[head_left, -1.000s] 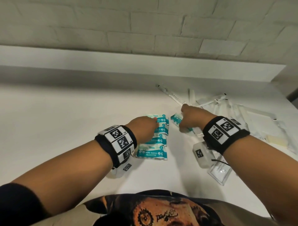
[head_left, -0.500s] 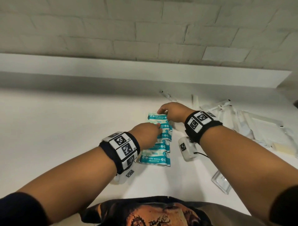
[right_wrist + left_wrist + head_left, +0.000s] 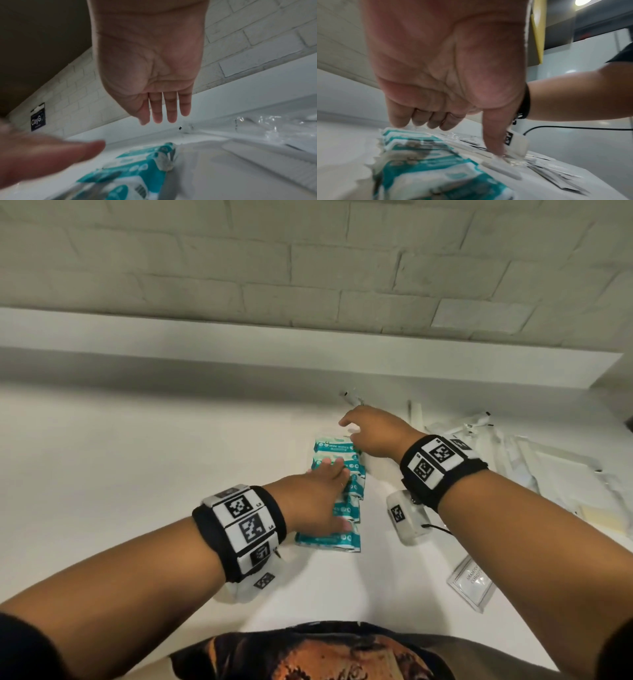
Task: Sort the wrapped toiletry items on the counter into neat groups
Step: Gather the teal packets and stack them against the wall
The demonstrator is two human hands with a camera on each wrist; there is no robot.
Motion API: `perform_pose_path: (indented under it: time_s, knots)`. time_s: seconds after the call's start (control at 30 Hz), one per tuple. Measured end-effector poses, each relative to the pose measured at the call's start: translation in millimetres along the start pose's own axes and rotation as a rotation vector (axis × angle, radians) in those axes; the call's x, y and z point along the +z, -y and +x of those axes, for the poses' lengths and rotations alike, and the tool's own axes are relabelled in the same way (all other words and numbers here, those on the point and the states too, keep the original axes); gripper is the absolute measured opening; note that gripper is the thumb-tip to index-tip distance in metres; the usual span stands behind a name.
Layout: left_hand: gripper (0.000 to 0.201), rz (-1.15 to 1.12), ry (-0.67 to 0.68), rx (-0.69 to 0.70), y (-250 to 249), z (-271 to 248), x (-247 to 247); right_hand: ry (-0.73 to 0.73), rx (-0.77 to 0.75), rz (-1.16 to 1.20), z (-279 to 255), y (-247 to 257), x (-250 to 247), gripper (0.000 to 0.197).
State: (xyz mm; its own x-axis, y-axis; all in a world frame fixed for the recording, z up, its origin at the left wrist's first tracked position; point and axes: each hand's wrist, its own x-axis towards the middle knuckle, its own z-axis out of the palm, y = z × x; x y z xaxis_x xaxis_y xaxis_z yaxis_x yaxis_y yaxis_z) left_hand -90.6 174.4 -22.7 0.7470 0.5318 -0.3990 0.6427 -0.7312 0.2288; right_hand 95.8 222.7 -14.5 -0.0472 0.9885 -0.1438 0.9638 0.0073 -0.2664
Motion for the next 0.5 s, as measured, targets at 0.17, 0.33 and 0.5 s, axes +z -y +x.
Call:
perform_pose_path:
  time_s: [0.17, 0.33, 0.5]
  knots:
    - [0.097, 0.133, -0.030, 0.024, -10.7, -6.0, 20.6, 0.183, -0.065, -0.202, -3.1, 5.0, -0.4, 0.042]
    - [0.089, 0.121, -0.087, -0.004, -1.1, 10.5, 18.6, 0.172, -0.067, -0.243, 13.0, 0.3, 3.1, 0.043]
    - [0.089, 0.109, -0.091, -0.012, 16.5, 36.4, -1.0, 0.184, -0.057, -0.211, 46.8, -4.8, -5.8, 0.037]
